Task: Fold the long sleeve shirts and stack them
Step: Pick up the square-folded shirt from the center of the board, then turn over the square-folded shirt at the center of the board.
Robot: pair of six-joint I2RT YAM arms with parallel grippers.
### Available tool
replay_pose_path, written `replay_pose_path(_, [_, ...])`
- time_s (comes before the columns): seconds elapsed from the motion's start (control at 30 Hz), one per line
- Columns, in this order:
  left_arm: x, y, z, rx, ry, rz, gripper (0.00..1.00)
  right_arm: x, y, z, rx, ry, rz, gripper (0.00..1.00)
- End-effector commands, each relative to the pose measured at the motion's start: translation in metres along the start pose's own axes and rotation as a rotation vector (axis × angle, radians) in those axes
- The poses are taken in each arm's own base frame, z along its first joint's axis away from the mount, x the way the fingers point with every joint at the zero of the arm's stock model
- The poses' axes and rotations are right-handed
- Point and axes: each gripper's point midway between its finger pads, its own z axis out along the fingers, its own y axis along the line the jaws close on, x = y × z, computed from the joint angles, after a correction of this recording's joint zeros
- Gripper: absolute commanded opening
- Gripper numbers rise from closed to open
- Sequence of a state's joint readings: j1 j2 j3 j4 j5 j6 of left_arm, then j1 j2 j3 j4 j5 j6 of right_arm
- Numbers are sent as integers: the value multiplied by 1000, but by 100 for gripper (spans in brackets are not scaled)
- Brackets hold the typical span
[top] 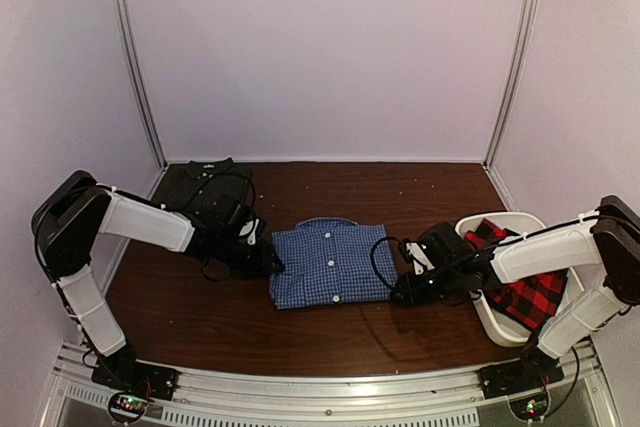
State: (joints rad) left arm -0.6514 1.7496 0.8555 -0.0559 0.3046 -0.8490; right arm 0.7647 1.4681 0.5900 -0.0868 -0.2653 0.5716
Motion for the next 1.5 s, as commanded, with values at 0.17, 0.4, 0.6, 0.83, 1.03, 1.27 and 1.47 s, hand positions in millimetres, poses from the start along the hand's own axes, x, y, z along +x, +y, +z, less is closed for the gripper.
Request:
replay_pose_path(0.17, [5, 3, 15, 37, 18, -26, 44, -14, 4, -14, 28, -45, -17, 36])
replay_pose_path(0.4, [10, -2, 24, 80, 41, -49, 43, -58, 17, -35, 44, -171, -27, 42])
replay_pose_path(0.6, [12, -20, 29, 181, 50, -90, 29, -98, 29, -50, 33, -269, -24, 44])
replay_pose_path(0.83, [3, -39, 14, 225, 36, -51, 0, -114, 37, -49, 33, -273, -44, 45])
replay_pose_path(1.03, [-2, -40, -17, 190, 21, 6, 0, -115, 40, -44, 22, -264, -44, 45])
replay_pose_path(1.27, [2, -25, -64, 165, 72, 67, 0, -133, 93, -38, -111, -294, -64, 45])
replay_pose_path(1.47, [-13, -20, -111, 177, 67, 122, 0, -144, 145, -6, -182, -275, -104, 42])
